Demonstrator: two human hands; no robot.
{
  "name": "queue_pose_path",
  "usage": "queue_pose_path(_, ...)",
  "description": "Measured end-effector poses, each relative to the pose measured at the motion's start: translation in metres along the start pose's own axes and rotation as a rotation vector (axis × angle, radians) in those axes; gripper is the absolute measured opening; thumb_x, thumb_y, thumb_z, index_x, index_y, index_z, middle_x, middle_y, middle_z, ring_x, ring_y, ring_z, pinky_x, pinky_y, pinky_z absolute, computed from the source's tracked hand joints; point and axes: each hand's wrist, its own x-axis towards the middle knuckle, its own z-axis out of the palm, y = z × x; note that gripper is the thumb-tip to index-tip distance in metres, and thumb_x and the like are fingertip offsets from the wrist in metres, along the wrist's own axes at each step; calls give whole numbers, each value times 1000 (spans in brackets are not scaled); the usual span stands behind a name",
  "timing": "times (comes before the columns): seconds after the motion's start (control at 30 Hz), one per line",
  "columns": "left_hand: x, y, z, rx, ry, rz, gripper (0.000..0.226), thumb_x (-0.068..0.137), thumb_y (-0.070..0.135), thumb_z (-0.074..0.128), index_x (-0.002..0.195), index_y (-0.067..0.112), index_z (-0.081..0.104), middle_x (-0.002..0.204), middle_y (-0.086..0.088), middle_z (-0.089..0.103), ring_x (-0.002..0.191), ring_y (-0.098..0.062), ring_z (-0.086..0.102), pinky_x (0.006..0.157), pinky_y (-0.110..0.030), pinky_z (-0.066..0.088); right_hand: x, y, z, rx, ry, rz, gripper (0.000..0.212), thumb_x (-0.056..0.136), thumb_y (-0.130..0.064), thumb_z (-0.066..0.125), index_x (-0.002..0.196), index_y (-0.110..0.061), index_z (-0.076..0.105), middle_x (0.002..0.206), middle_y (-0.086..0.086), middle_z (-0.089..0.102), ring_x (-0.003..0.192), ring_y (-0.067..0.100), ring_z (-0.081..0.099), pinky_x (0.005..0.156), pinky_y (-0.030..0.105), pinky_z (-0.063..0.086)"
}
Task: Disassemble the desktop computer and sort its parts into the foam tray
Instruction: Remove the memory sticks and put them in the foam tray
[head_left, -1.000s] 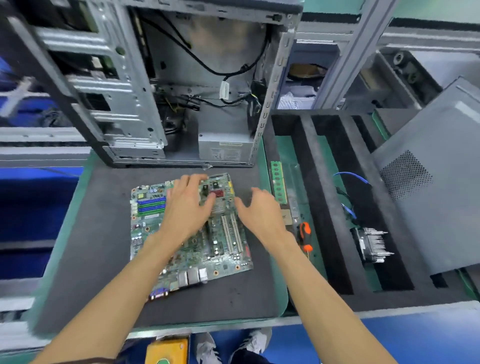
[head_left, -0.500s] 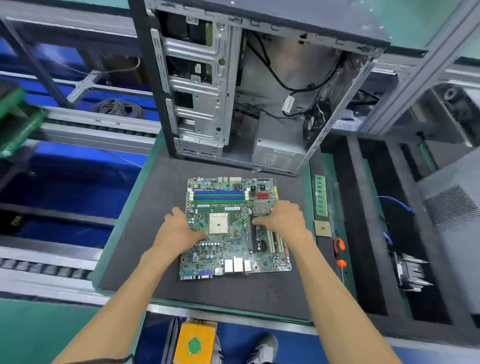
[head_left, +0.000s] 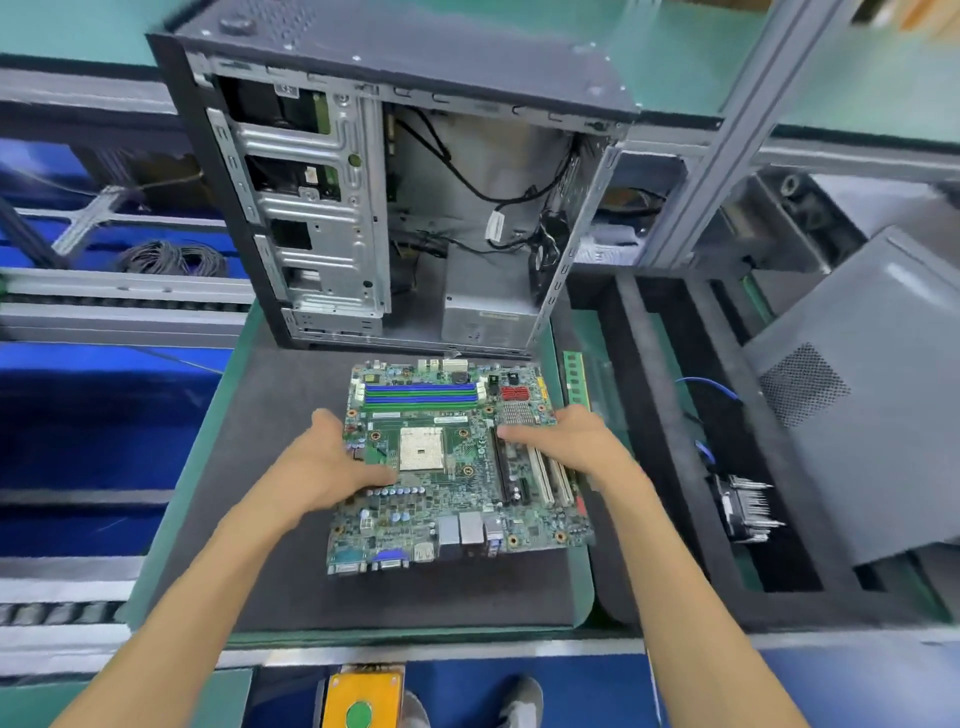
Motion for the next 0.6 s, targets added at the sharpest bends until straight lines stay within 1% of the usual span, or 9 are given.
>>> queue_pose_path(0.07,-6,29,2,11,-17,88,97,71,47,86,138,8,28,118,-5,52,101,-21,52,73,-31,41,-12,15,-31,32,14,11,109,77,-74,69,151,-2,34,136,15,55,107,24,58,83,34,47)
queue_pose_path(0.13,-9,63,11,-4,-58,158,99,69,49,86,138,8,29,118,-4,52,100,-20,52,73,-30,41,-17,37,-60,73,73,26,98,76,-76,68,141,-7,40,124,14,56,98,23,57,79,36,48)
queue_pose_path(0.17,-8,80,18,-19,-87,189,96,69,50,86,136,9,32,113,-3,55,95,-18,54,69,-28,41,-15,50,-73,113,112,48,106,77,-75,67,146,-1,37,132,15,53,110,25,57,88,39,50)
queue_pose_path(0.23,-5,113,37,-56,-141,244,85,68,48,87,125,9,38,87,3,61,71,-10,54,54,-22,38,-10,73,-97,144,195,87,109,81,-73,65,151,4,31,151,18,42,135,32,45,108,44,42)
queue_pose_path(0.3,0,144,57,-113,-180,272,78,69,41,88,119,10,38,63,10,61,51,-1,53,42,-17,37,-1,93,-119,101,267,123,102,87,-73,57,150,4,34,153,20,41,141,36,37,115,46,34)
queue_pose_path(0.33,3,159,66,-147,-194,279,78,71,37,88,123,11,35,57,11,62,45,1,55,40,-14,38,6,102,-129,88,305,137,99,89,-73,54,150,3,35,154,20,41,143,37,34,117,45,31)
queue_pose_path(0.4,9,186,84,-198,-198,283,79,76,34,85,131,11,34,70,7,67,42,3,56,43,-16,43,22,120,-147,106,348,157,95,91,-73,52,151,-1,37,155,19,39,145,38,30,116,46,26)
queue_pose_path(0.47,17,209,101,-204,-200,284,77,80,34,82,136,12,33,82,1,64,45,0,57,46,-22,47,41,134,-163,133,377,164,90,92,-71,51,151,-4,39,155,18,40,144,38,31,116,48,25)
queue_pose_path(0.6,38,244,133,-171,-162,295,80,85,34,78,143,12,27,95,-2,59,61,-10,57,50,-23,44,80,151,-190,177,459,170,87,92,-67,55,147,-1,43,150,21,43,141,39,33,112,44,28)
